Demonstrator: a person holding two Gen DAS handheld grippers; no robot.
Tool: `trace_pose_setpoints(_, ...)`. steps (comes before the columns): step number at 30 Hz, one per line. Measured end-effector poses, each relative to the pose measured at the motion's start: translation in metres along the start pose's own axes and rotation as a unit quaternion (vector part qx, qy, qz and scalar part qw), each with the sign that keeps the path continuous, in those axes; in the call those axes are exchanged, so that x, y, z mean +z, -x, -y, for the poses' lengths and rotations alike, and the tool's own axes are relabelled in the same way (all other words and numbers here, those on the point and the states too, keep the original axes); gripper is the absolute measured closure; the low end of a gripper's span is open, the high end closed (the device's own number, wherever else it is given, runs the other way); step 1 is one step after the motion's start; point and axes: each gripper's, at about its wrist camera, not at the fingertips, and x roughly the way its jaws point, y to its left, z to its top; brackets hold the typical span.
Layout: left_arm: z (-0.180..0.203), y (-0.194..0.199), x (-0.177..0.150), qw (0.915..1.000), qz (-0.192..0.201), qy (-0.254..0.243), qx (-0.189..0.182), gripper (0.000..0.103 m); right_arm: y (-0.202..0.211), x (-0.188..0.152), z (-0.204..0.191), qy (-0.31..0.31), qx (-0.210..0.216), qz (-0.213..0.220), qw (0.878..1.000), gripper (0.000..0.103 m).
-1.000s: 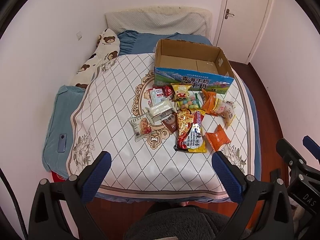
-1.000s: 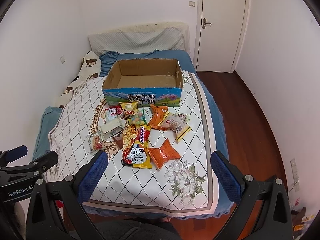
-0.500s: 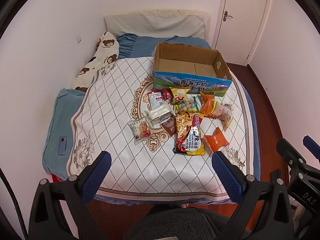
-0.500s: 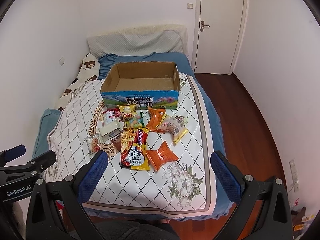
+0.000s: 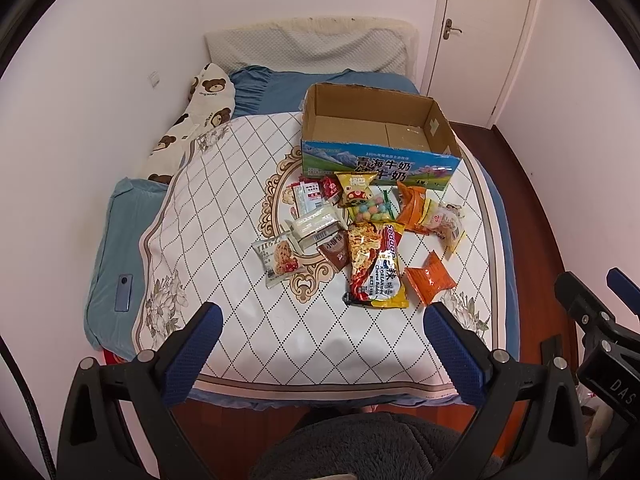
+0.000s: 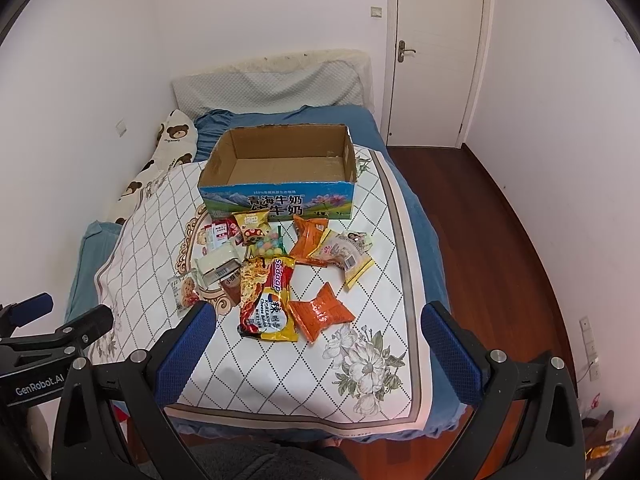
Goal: Organize snacks
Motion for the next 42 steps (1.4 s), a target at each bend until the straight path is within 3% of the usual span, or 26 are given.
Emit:
trace_pose_setpoints(33,-0.002,-0.002,0.007,1.0000,0.003,0.003,-0.002,0.000,-0.003,0.007,-0.001,-0.008,0.003,0.007,1.000,0.000)
trace_pose_setpoints(38,-0.006,-0.018,0.014,1.0000,-0.001,0.005,0.005,0.000,-0.010,0.006,0.002,-0.016,0.004,0.002,1.000,0.000)
trace_pose_setpoints(42,-0.008,-0.055,0.023,0.9998,-0.021,0.001,0.004,0.000,-0.045,0.004,0.012,-0.044,0.002,-0.023,0.999,0.000)
